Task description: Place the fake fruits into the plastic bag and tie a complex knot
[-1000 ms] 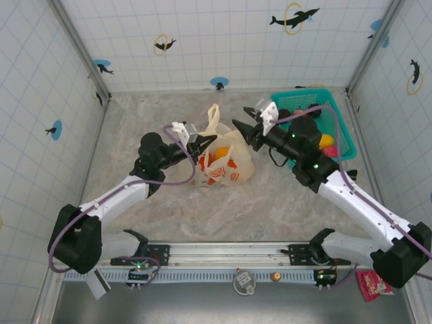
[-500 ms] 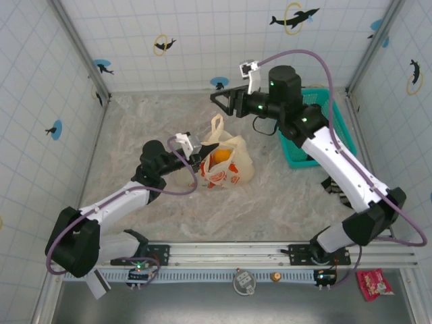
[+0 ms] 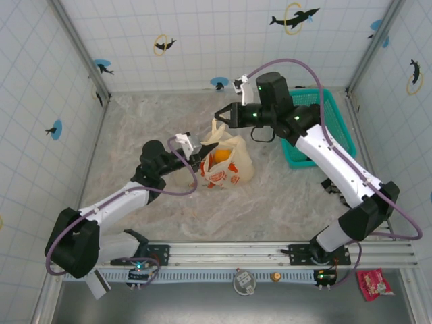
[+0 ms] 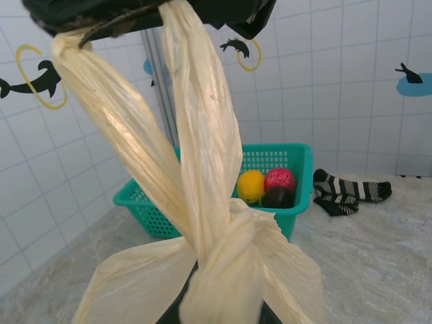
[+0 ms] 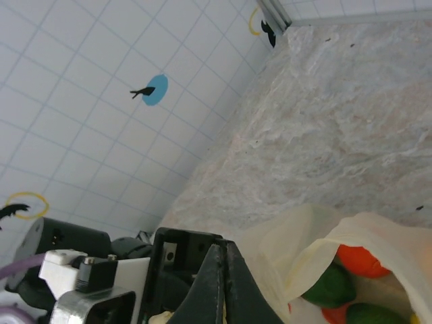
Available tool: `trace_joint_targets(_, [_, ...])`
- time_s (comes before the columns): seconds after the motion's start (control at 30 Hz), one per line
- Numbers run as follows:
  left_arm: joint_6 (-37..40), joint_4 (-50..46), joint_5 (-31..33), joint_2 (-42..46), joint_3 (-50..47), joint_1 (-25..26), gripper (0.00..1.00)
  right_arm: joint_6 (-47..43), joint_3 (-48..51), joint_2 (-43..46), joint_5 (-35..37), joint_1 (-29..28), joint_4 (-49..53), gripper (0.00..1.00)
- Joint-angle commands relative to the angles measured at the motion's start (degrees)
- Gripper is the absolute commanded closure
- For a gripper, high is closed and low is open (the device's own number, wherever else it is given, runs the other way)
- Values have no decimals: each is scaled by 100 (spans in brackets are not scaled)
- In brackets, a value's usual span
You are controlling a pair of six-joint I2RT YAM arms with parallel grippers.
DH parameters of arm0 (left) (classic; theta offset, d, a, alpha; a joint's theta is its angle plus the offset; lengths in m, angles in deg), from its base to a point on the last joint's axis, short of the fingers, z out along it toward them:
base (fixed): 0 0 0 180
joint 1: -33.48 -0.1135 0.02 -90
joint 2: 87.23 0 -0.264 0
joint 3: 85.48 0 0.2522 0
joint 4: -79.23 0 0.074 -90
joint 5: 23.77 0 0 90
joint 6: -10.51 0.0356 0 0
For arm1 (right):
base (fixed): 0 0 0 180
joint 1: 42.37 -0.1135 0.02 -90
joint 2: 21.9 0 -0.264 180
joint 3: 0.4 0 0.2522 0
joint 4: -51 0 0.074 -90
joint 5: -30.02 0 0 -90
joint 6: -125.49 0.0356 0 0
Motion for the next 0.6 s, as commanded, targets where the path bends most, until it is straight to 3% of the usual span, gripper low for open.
trace_joint_targets(0.0, [-190,-111,31,-33,180,-11,100,-189,9,540,229,-52,-126,100])
trace_joint_targets(0.37, [-1109,87,-52,-283,381,-294,100,-1148,3235,2498,950,-867,-2466,100])
trace_joint_targets(0.57, [-1277,54,-73,-317,442,-334,100,-1876,5075,2948,1153,-1010,-4041,100])
